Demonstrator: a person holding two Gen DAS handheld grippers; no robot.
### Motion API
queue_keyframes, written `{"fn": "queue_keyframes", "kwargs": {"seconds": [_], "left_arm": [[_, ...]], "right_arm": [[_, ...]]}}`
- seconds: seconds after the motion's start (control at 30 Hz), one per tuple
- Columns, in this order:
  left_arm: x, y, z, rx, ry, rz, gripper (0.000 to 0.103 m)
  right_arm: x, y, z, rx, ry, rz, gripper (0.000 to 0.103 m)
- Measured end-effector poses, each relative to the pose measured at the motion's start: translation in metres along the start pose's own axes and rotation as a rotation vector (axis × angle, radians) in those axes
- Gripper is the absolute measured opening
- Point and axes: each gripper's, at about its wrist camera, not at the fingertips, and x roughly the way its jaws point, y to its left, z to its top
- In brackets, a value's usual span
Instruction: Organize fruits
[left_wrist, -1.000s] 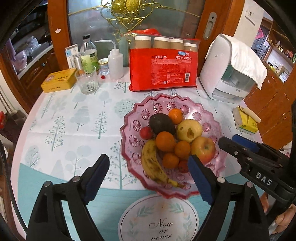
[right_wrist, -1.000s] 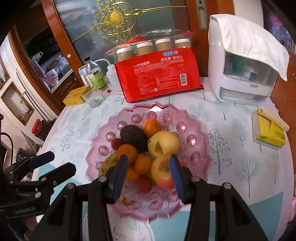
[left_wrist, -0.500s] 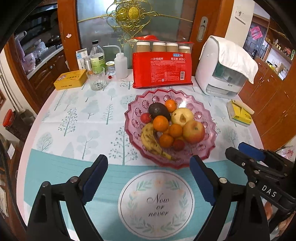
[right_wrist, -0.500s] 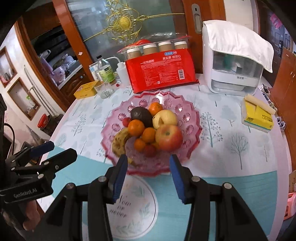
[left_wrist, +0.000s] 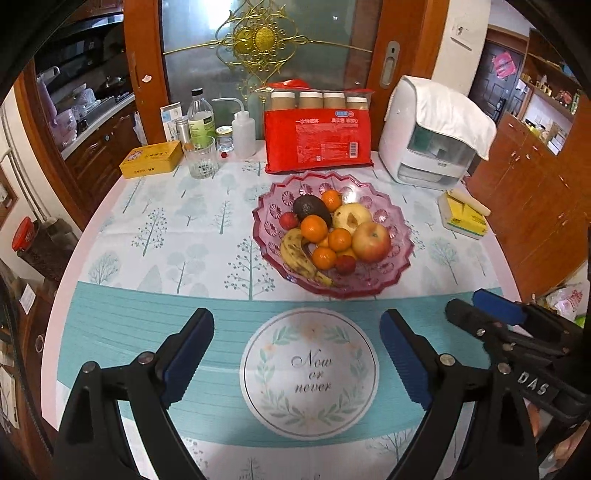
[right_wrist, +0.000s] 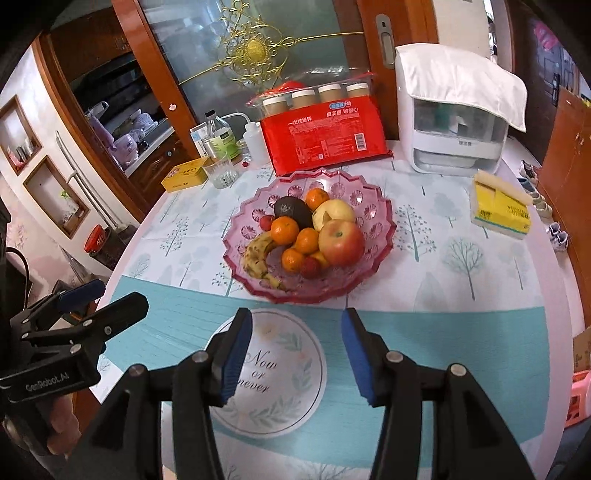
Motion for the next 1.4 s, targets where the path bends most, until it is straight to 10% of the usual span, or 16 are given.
{"fn": "queue_keyframes", "kwargs": {"seconds": [1.4], "left_arm": [[-0.054,-0.001,-0.054,0.049,-0.022,0.070,0.091]], "right_arm": [[-0.072,0.058,-0.070,0.052,-0.114,-0.177,0.057]]}}
